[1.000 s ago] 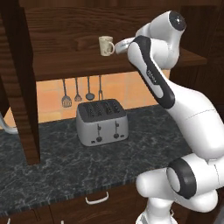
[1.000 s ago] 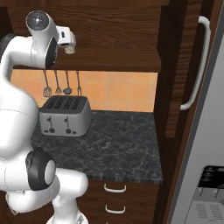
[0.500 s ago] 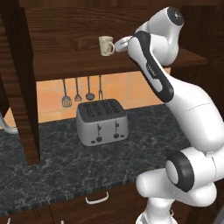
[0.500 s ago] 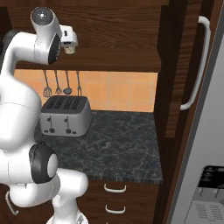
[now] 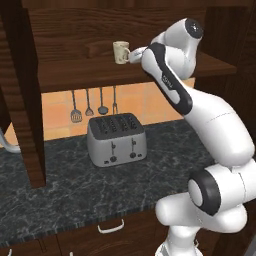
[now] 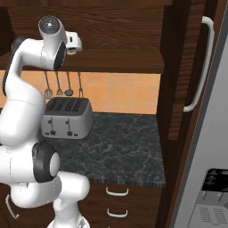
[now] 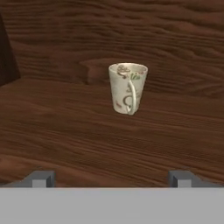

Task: Gather all objects into one cabinet and sort the glasses and bowls to opposite sides.

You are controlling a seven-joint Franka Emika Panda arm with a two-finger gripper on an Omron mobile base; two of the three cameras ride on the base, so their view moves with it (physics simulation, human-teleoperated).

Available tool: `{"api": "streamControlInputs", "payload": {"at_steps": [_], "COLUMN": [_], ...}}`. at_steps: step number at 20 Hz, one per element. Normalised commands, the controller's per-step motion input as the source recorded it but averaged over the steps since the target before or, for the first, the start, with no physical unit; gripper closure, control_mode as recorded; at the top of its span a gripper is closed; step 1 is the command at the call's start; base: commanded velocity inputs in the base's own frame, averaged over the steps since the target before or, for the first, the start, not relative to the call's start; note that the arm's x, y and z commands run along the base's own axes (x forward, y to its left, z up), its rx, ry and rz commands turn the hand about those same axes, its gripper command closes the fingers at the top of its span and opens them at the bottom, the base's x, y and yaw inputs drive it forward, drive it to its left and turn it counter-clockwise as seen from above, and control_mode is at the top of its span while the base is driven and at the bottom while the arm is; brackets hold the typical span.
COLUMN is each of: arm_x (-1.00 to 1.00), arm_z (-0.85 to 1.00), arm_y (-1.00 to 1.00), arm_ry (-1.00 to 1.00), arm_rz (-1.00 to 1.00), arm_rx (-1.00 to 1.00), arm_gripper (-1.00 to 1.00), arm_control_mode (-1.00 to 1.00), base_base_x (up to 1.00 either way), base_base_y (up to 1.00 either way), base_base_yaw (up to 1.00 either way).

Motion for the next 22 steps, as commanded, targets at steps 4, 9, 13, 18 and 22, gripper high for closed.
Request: {"api": "streamControlInputs", "payload": {"at_steps": [4, 9, 13, 18, 22], "arm_x": [0.43, 0.4, 0.41, 0.32, 0.27], "arm_z": [0.0, 0.0, 0.0, 0.0, 0.0], "arm_y": [0.0, 0.02, 0.11, 0.15, 0.01], "arm_ry": [0.04, 0.08, 0.07, 0.02, 0.0], "arm_rz": [0.0, 0.0, 0.0, 0.0, 0.0], "arm_rx": [0.04, 0.04, 0.02, 0.0, 0.0], "arm_gripper": [-1.0, -1.0, -1.0, -1.0, -1.0], "arm_control_mode": [-1.0, -1.0, -1.0, -1.0, -1.0], "base_base_x": [0.0, 0.0, 0.0, 0.0, 0.0], "base_base_y": [0.0, 0.0, 0.0, 0.0, 0.0], "base_base_yaw": [0.0, 0.0, 0.0, 0.0, 0.0]}}
